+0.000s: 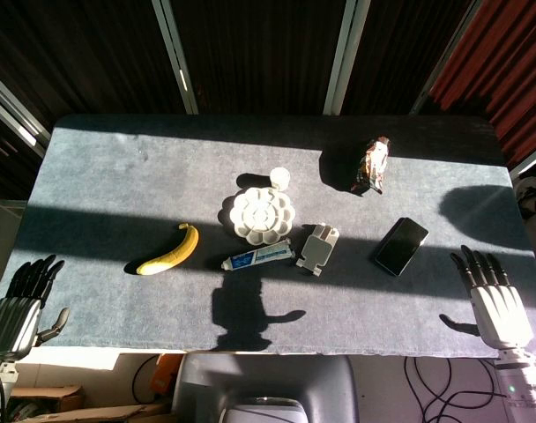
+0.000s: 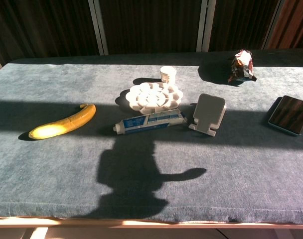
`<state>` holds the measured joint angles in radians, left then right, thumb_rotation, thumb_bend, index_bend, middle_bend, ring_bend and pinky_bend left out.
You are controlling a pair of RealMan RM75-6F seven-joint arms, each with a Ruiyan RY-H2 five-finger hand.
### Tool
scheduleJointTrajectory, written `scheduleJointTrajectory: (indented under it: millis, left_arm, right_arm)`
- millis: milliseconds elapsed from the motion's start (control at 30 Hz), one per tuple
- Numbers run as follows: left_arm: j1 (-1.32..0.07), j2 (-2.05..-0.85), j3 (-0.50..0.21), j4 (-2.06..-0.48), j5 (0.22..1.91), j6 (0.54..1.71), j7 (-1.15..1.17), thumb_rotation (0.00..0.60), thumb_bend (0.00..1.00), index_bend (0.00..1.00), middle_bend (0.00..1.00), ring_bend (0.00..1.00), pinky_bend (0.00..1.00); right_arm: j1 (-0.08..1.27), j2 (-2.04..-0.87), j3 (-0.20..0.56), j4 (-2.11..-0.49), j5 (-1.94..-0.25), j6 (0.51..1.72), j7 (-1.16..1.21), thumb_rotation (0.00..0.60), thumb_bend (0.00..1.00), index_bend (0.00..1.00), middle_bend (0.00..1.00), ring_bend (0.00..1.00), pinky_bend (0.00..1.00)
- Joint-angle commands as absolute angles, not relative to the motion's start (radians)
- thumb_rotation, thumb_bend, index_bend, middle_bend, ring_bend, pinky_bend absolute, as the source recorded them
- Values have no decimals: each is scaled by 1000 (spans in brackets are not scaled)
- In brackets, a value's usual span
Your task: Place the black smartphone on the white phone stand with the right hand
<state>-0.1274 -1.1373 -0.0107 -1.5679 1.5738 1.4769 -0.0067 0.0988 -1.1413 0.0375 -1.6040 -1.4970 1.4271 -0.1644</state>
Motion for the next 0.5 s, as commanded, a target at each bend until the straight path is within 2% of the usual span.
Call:
scheduleJointTrajectory:
  millis: [33, 267, 500]
  left_arm:
    - [-127, -1137, -11, -1567, 1572, 1477, -7, 600, 378, 0, 0, 0, 0]
    - [-130, -1131, -4, -1568, 1577, 1467, -17, 600, 378, 0, 0, 0, 0]
    - [-132, -1132, -11, -1566, 1563, 1463, -11, 600, 376, 0, 0, 0, 0]
  right_arm:
    - [99, -1140, 38, -1604, -1495, 1426, -163, 600, 234, 0, 0, 0, 0]
    - [128, -1147, 57, -1556, -1450, 1368, -178, 600, 234, 0, 0, 0, 0]
    - [296, -1197, 134, -1323, -1345, 1114, -157, 600, 234, 14, 6, 0, 0]
